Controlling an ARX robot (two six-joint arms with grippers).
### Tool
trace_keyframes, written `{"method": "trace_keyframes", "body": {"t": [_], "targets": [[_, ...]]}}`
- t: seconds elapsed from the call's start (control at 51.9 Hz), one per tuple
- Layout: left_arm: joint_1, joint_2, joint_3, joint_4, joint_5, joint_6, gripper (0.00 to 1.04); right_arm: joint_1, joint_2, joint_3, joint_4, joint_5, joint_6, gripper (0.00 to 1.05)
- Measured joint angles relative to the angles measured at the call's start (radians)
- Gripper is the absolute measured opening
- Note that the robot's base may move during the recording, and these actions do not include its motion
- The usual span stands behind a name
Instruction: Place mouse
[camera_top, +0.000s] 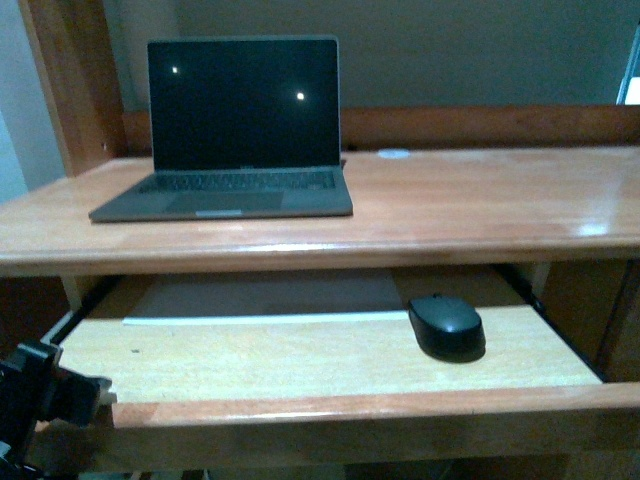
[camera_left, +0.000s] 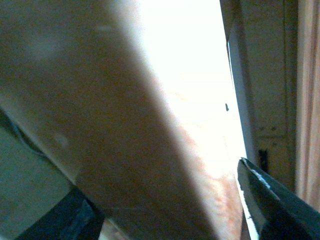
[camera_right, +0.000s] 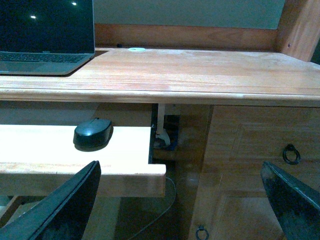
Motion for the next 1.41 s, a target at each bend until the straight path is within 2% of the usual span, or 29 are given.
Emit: {"method": "trace_keyframes", "body": {"t": [0.154,0.193,0.308,0.347,0.462,0.501,0.54,0.617,0.732,0.809,0.867,0.906,1.002,1.06,1.407], "targets": [[0.024,-0.166,-0.047,-0.166,0.033,0.163,1.00,0.000,0.000,0.000,0.000,0.000,0.000,0.98],[0.037,-0.251,-0.058,-0.269,0.041,0.254,0.98,0.000,0.000,0.000,0.000,0.000,0.000,0.98],[0.080,-0.487,-0.033,-0.451,0.076,0.454,0.98,0.000,0.000,0.000,0.000,0.000,0.000,0.98],[0.090,-0.584,-0.020,-0.568,0.101,0.542,0.98,0.000,0.000,0.000,0.000,0.000,0.000,0.98],[0.102,-0.716,-0.032,-0.706,0.119,0.716,0.98,0.000,0.000,0.000,0.000,0.000,0.000,0.98],[0.105,-0.738,-0.077,-0.558,0.089,0.809,0.94,0.000,0.000,0.000,0.000,0.000,0.000,0.98],[0.110,-0.768,-0.119,-0.413,0.045,0.924,0.84,0.000,0.000,0.000,0.000,0.000,0.000,0.98],[0.127,-0.819,-0.179,-0.285,0.040,1.068,0.70,0.000,0.000,0.000,0.000,0.000,0.000,0.98],[0.147,-0.897,-0.229,-0.311,0.065,1.165,0.46,0.000,0.000,0.000,0.000,0.000,0.000,0.98],[0.197,-0.936,-0.251,-0.334,0.121,1.183,0.35,0.000,0.000,0.000,0.000,0.000,0.000,0.98],[0.218,-0.969,-0.264,-0.352,0.118,1.190,0.26,0.000,0.000,0.000,0.000,0.000,0.000,0.98],[0.222,-0.984,-0.269,-0.359,0.117,1.190,0.22,0.000,0.000,0.000,0.000,0.000,0.000,0.98],[0.216,-1.061,-0.293,-0.410,0.130,1.192,0.01,0.000,0.000,0.000,0.000,-0.002,0.000,0.98],[0.216,-1.069,-0.327,-0.355,0.130,1.198,0.02,0.000,0.000,0.000,0.000,-0.002,0.000,0.98],[0.217,-1.442,-0.353,-0.710,0.130,1.201,0.02,0.000,0.000,0.000,0.000,-0.002,0.000,0.98]]}}
